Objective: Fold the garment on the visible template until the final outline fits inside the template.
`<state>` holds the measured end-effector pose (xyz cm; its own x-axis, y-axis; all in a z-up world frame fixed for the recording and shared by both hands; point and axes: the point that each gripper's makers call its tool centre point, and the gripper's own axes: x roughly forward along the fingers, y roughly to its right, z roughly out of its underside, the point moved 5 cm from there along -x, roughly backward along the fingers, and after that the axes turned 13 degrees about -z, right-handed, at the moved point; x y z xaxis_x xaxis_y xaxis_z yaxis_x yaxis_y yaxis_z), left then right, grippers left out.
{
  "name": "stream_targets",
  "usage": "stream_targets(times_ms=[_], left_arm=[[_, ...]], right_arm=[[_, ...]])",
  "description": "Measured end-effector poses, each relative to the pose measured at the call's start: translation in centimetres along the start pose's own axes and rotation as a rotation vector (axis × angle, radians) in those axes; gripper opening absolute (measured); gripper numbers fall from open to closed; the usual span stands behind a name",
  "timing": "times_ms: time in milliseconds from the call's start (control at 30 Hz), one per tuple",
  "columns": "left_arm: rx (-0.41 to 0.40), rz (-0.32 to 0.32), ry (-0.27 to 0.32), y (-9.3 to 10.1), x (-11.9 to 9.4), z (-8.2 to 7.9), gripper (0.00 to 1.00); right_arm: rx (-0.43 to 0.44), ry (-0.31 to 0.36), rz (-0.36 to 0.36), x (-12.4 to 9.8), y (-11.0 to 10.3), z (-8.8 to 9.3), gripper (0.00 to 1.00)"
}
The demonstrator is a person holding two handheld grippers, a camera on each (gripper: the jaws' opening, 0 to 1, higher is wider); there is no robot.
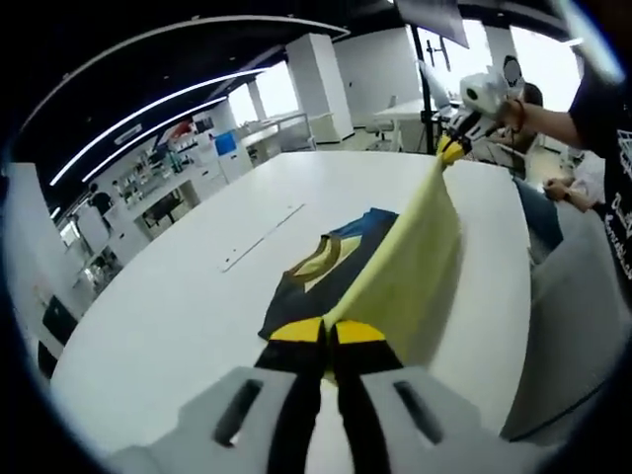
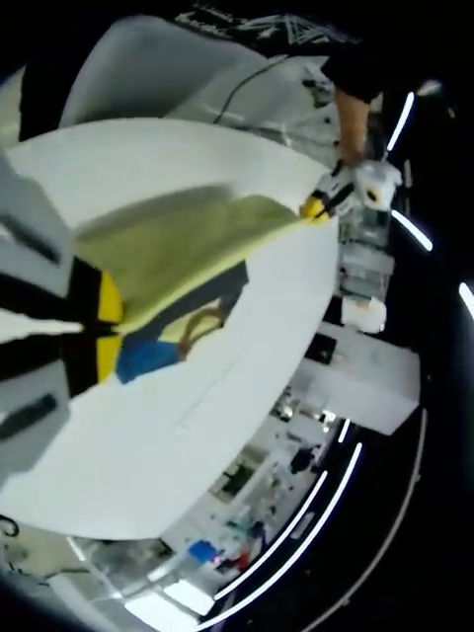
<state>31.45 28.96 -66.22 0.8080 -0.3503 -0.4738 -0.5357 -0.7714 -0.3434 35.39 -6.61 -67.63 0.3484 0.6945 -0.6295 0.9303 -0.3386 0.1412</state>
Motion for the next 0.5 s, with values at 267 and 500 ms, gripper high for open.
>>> stream_targets(times_ms=[267, 500], left_arm=[[-0.025, -0.061, 0.013, -1.5, 2.6, -1.2, 0.00], [0.003, -0.103, 0.016, -4.1, 6.0, -1.1, 0.00]], right_arm=[[-0.014, 0.015, 0.064, 1.5, 3.2, -1.1, 0.00], [-0.038, 0.018, 0.125, 3.4, 5.9, -1.8, 0.00]])
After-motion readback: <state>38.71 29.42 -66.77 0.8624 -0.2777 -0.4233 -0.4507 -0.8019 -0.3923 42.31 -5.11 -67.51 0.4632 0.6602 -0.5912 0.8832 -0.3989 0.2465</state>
